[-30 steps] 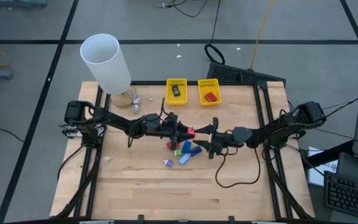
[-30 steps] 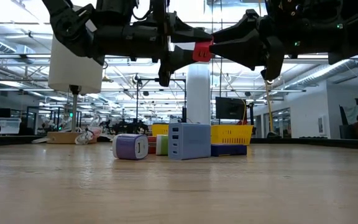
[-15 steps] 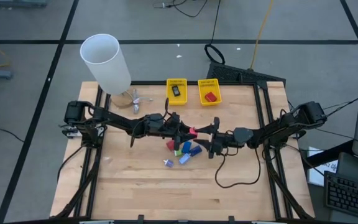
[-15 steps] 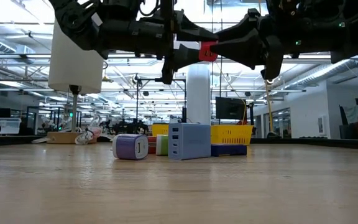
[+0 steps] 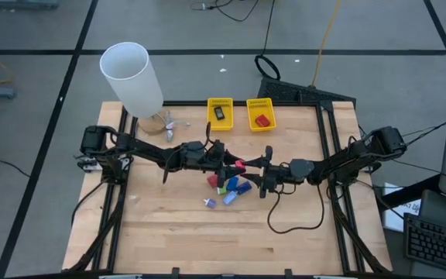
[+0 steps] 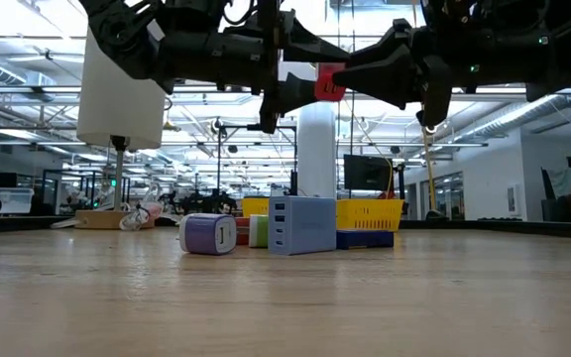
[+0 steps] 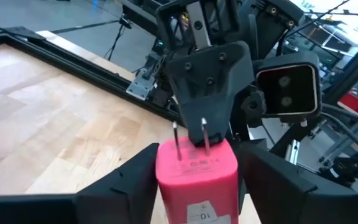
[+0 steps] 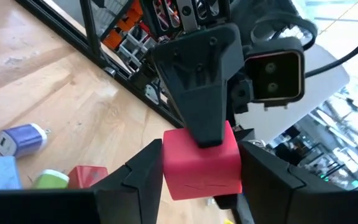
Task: Pick & Place Office items
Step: Put the pink charger adapter into the right yellow bin
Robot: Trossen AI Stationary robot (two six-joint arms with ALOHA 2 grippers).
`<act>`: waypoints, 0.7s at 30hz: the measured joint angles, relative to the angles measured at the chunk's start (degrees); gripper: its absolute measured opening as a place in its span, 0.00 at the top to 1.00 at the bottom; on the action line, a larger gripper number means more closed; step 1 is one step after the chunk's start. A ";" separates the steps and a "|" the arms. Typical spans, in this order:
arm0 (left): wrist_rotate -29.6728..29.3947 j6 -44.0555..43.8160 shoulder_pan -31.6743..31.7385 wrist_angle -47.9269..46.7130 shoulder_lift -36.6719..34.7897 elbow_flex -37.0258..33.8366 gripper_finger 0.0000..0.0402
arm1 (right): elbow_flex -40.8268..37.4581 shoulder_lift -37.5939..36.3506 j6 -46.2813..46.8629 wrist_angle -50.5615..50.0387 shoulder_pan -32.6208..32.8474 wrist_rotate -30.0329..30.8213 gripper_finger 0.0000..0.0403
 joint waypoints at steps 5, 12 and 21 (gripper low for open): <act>5.72 1.31 2.94 -4.08 -3.49 0.04 0.40 | -0.14 0.07 3.29 -0.70 -0.02 0.23 0.59; 8.41 5.05 7.02 -21.75 -12.42 0.04 0.37 | -0.15 -0.61 8.08 -3.52 -0.05 0.36 0.59; 5.47 20.07 3.75 -26.82 -25.91 -8.96 0.37 | -0.19 -10.05 20.31 -17.90 -3.02 -0.47 0.58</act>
